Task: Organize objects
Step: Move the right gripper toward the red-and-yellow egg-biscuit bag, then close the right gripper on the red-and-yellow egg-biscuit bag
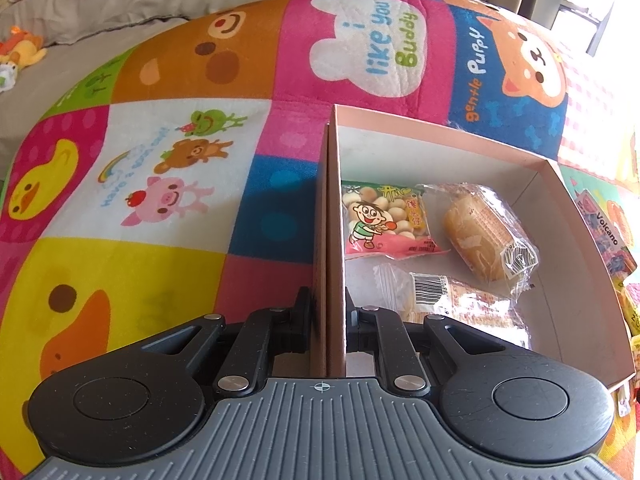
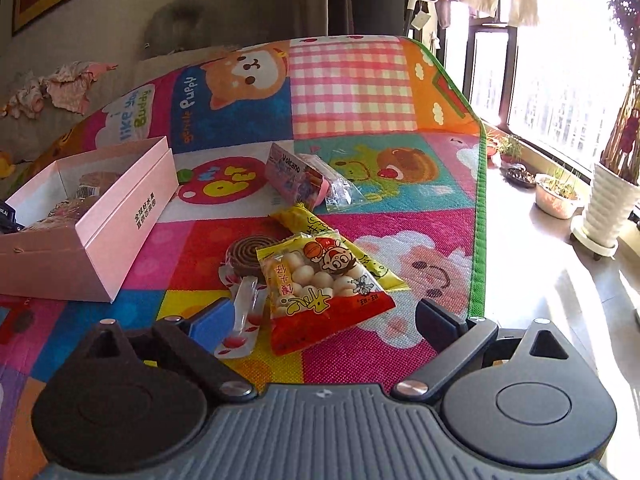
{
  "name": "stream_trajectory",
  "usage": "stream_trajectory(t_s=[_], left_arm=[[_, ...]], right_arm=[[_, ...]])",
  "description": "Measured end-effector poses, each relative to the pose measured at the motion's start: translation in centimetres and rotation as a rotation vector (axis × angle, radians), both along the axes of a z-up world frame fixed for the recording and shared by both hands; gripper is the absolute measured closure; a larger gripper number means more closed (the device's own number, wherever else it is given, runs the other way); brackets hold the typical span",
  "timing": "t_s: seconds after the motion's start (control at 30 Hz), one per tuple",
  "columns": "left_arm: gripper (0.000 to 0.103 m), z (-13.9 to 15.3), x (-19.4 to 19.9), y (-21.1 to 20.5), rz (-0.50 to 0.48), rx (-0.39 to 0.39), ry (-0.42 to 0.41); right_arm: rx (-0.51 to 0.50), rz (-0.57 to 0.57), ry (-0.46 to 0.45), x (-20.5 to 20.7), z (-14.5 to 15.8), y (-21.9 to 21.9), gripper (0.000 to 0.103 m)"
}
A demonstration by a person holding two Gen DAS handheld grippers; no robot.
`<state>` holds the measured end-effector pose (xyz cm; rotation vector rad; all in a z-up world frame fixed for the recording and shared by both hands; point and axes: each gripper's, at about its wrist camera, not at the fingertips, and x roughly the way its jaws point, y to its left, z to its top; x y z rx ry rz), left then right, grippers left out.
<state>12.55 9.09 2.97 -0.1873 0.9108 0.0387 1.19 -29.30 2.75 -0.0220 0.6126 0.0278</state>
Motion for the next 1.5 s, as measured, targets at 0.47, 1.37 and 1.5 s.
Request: stream_trajectory(t_s=[0.47, 1.37, 1.5], left_arm=[[0.088, -0.1, 0.0, 0.1, -0.001, -0.013, 0.0], [0.088, -0.1, -0.1, 0.2, 0.004, -0.018, 0.0], [0.088, -0.1, -0.1, 0.2, 0.004, -0.02, -0.002]], right_arm=[[0.184, 0.175, 0.097, 0.9, 0.5, 0.4, 0.007], [0.044, 0.184, 0.114, -0.9, 0.3, 1.2, 0.047], [0.043, 0.234, 0.154, -3.0, 0.6, 0.5, 0.046]])
